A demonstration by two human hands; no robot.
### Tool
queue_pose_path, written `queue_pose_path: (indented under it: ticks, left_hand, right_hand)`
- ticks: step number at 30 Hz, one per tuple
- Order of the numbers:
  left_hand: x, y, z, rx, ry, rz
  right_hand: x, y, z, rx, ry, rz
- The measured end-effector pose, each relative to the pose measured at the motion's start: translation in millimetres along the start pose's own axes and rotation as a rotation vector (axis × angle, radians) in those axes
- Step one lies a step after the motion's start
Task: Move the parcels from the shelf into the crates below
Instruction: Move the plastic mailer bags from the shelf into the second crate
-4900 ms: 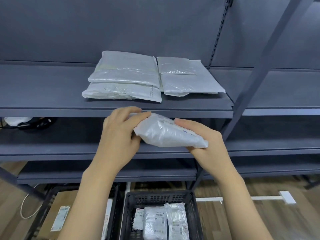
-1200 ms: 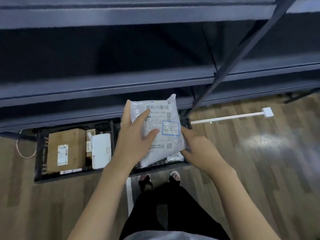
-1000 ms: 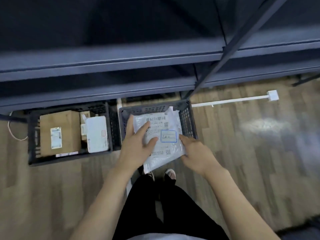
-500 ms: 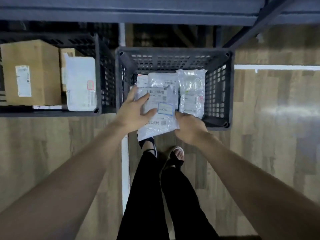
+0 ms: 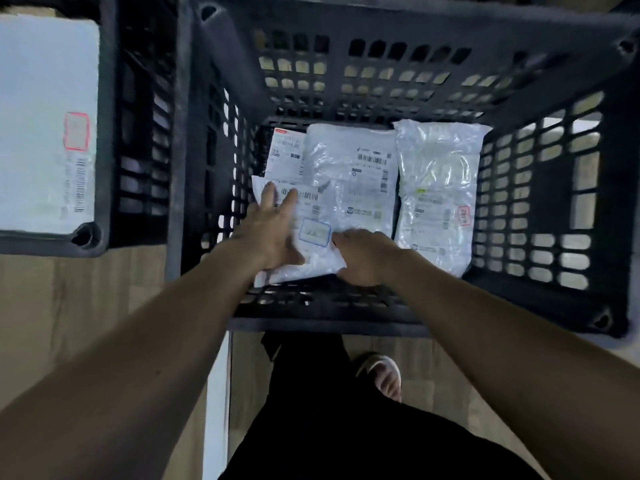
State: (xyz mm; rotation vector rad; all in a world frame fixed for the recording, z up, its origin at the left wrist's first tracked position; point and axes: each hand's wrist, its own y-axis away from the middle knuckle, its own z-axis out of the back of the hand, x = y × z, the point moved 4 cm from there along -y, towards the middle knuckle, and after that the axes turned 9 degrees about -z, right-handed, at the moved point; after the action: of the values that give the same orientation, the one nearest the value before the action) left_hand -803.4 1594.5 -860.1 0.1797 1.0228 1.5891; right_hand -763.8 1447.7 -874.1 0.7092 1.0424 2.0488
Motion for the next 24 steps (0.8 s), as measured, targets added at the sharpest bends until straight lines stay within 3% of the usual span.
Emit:
queue_pose_path:
  ticks: [4,10,14,18,24]
  left_hand:
    - [15.2,-18.3,-13.1,0.044,-0.127,0.021]
    - [37.3,-37.8,-22.0,0.087,-0.421,0.069]
    - [39.8,-46.4,-32.0,0.105,-0.481,-0.006]
    - [51.0,-59.1,-41.7,0.131,-0.476,0.038]
    - [57.6,-67.5,-49.0,0.133,-0.493,0.066]
  right_hand:
    - [1.0,-26.0,-8.9,0.015,0.099,0.03]
    - [-3.8,-43.6,5.0,-0.313,0.071,0.056]
    - [-0.3,-60.9,3.1,-0.336,0.139,0.12]
    - [0.6,-73.3,-1.4,-0.34,0.174,0.148]
    - [-6.9,-84.1,-12.7,-0.228,0.292,0.135]
